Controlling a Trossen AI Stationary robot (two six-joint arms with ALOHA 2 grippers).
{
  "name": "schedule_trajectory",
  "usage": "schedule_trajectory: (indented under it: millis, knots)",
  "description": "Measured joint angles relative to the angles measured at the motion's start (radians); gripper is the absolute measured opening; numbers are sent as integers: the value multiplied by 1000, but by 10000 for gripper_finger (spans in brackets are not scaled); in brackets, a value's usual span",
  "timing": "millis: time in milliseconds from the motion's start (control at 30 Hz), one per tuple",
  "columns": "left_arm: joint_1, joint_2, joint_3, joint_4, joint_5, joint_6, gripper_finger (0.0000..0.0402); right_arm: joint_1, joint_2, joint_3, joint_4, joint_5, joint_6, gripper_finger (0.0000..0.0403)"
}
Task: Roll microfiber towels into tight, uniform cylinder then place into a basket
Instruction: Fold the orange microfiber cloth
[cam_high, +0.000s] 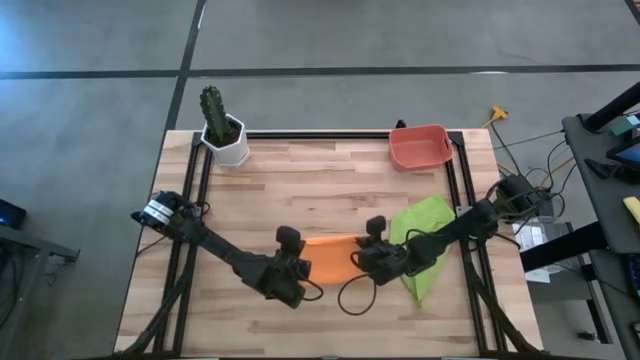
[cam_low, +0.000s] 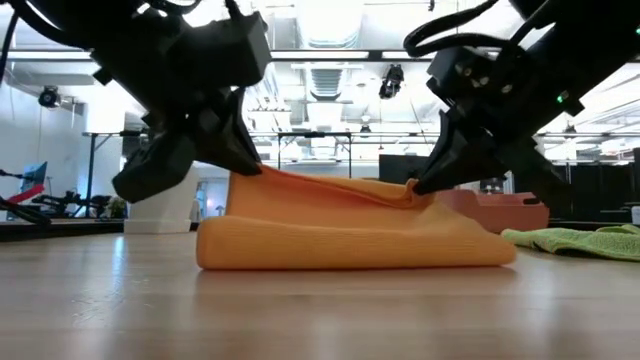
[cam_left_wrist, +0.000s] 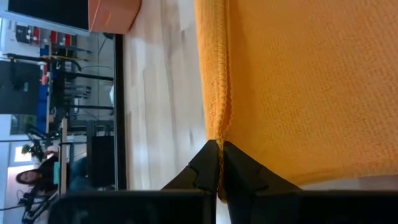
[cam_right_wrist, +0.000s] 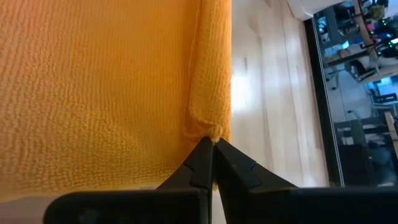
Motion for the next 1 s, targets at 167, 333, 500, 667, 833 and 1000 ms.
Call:
schedule_trajectory:
  millis: [167, 333, 500, 667, 833, 1000]
  knots:
    - [26, 0, -13, 2, 0, 0, 0, -29, 0, -13, 9, 0, 7, 9]
    - [47, 0, -47, 5, -1, 0, 0, -58, 0, -14, 13, 0, 24, 9]
    - [51, 0, -64, 5, 0, -1, 0, -86, 0, -14, 25, -94, 12, 9]
    - [47, -5, -46, -2, 2, 0, 0, -94, 0, -16, 28, -147, 11, 9]
    - [21, -42, -19, 1, 31, 0, 0, -90, -7, -16, 24, -150, 9, 9]
    - [-19, -66, -7, 4, 119, -10, 0, -58, -33, -16, 24, -160, 9, 9]
